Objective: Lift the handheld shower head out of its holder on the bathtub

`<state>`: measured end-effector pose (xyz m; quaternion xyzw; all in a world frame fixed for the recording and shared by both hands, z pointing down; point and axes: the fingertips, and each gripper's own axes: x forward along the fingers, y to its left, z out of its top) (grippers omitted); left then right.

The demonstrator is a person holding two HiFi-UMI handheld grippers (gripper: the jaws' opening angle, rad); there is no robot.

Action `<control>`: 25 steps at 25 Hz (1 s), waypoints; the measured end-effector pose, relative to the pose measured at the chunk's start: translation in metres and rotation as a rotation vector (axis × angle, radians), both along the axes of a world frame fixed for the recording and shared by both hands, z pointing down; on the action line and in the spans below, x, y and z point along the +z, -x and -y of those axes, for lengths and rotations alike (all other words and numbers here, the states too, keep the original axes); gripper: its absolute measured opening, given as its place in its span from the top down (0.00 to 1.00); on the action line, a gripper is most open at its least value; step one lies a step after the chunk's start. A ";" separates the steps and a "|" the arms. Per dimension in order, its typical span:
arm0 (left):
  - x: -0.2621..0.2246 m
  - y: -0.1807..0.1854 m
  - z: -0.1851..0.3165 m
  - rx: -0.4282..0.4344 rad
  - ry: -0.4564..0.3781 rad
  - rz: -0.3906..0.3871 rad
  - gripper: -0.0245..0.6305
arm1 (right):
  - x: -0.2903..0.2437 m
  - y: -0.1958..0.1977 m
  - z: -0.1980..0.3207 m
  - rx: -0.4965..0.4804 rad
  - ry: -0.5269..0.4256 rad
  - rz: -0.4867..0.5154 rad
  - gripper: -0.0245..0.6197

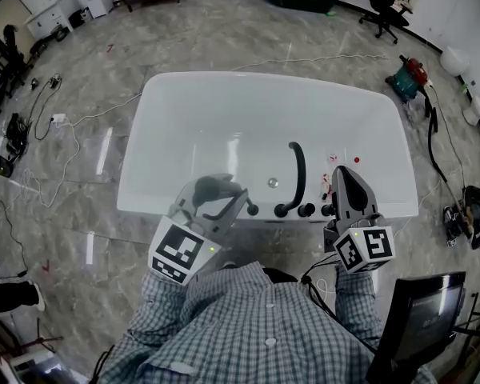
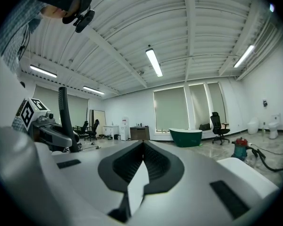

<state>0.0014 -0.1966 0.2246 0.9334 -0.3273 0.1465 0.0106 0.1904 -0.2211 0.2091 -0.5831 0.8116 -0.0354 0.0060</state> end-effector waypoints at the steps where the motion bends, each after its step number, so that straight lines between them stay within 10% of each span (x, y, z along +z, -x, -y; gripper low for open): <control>1: 0.000 0.001 0.001 -0.001 0.000 0.000 0.77 | 0.000 0.001 0.001 -0.001 0.000 0.001 0.94; 25: -0.007 0.005 0.000 -0.022 -0.005 -0.014 0.77 | 0.002 0.006 0.001 -0.018 0.006 -0.030 0.94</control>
